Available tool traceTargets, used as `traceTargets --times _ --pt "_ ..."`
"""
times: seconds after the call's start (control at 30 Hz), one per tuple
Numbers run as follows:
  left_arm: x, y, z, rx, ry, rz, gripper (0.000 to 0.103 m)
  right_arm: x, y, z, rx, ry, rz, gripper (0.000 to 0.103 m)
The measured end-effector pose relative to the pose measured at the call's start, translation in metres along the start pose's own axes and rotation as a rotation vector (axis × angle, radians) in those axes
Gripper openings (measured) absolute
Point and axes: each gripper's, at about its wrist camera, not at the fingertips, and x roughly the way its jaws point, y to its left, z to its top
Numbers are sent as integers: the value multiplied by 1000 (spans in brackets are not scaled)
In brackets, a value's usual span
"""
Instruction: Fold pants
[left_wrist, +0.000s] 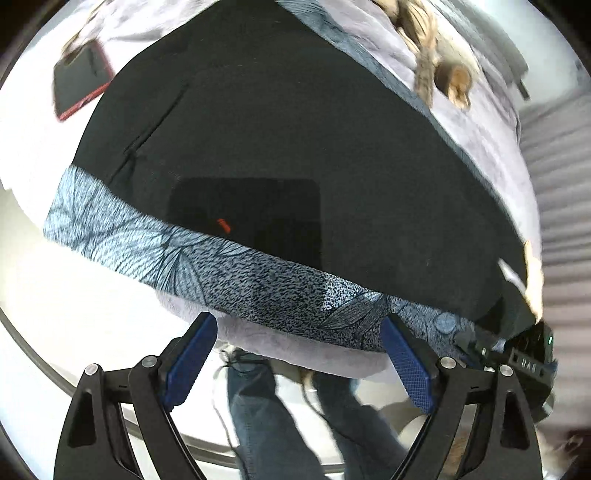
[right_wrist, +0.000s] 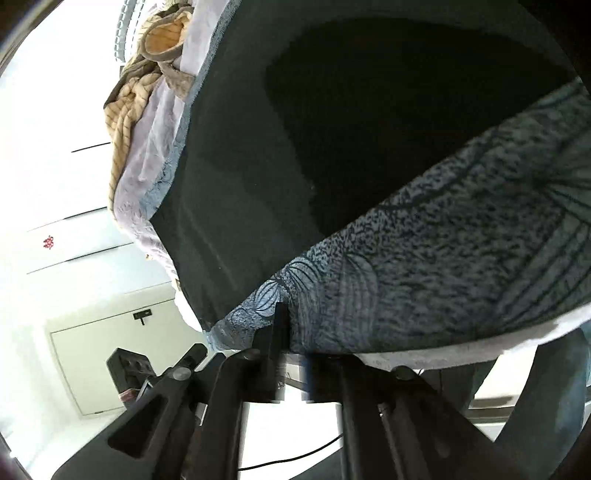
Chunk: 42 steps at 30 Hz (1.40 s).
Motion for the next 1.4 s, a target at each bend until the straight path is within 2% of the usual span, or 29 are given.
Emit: traceTargets --times 0.4,0.53,0.57,0.6,0.63,0.67,0.7,0.73,0.77,0.83,1.0,1.1,1.27,1.4 --pt "2 74 5 -328 -114 -151 92 -22 46 5 -95 11 67 4" --pt "6 88 12 -370 -146 -177 92 -26 50 5 -115 26 66 4" --pt "5 89 13 -366 -157 -175 92 -26 50 6 -117 31 65 4" --pt "3 89 14 -356 -174 -171 83 -25 49 6 -119 36 62 4" --pt "3 89 15 -341 -179 -166 60 -22 50 7 -118 40 58 4" --pt "4 90 16 -327 -172 -158 52 -20 49 7 -117 43 54 4" --pt "5 92 17 -315 -168 -161 49 -19 48 8 -115 45 52 4" --pt "3 94 17 -310 -173 -165 38 -18 46 8 -114 49 47 4" --pt "1 96 17 -302 -177 -153 31 -17 45 9 -116 51 40 4" --pt "-5 97 20 -291 -180 -149 24 -15 44 11 -121 51 28 4" --pt "-41 72 34 -202 -241 -133 23 -24 64 21 -167 17 42 4" --pt "-63 48 55 -142 -297 -129 23 -32 84 34 -206 -9 62 4" --pt "-84 11 109 -64 -377 -175 23 -44 131 77 -303 -47 72 4" --pt "-71 -10 163 25 -400 -161 23 -41 161 121 -361 -39 28 4"
